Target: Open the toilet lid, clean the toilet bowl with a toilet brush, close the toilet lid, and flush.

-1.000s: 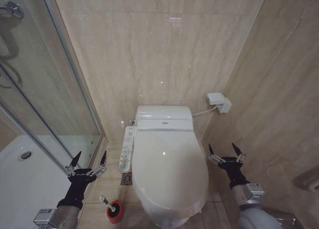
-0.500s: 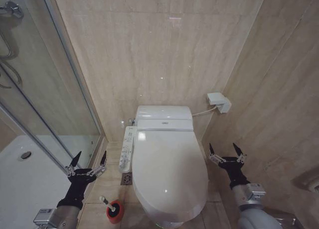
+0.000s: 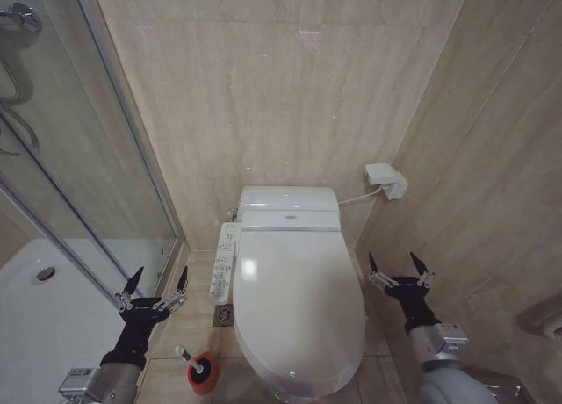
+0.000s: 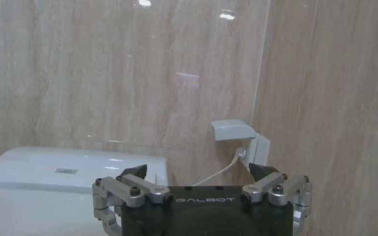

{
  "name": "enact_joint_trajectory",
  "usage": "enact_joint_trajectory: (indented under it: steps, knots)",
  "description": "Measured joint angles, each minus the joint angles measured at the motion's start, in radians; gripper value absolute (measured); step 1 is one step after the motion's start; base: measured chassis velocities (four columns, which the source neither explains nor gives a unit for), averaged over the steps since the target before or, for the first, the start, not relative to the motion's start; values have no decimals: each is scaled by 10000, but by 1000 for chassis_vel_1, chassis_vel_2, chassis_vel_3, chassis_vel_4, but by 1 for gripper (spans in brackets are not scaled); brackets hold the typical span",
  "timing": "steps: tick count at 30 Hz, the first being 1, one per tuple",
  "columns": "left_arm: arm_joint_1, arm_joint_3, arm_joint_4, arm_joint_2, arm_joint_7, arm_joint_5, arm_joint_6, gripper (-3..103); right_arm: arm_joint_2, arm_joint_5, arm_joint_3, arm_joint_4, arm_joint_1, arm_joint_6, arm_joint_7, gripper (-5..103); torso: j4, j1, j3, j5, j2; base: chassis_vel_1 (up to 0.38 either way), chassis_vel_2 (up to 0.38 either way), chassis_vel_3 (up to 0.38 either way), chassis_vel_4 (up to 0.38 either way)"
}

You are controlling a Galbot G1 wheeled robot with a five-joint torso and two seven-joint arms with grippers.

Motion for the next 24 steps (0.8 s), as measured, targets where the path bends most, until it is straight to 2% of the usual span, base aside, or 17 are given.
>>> enact_joint_trajectory:
  steps: [18,21,23,24]
  knots:
    - [-59,20,31,-22,1,13,33,100,-1,0,-1,-12,2,4,3,100,0,0,0,0,0,0,0,0,0]
    - [-372,133,300,-154,9,115,257,100,-2,1,-2,-14,2,5,4,100,4,-1,0,5,2,0,0,0,0]
    - [-1230,460,1022,-520,47,403,875,100,-2,1,-2,-14,1,5,4,100,0,-1,0,-1,1,0,0,0,0]
    - [-1230,460,1022,-520,47,403,875,100,-2,1,-2,-14,1,5,4,100,0,-1,0,-1,1,0,0,0,0]
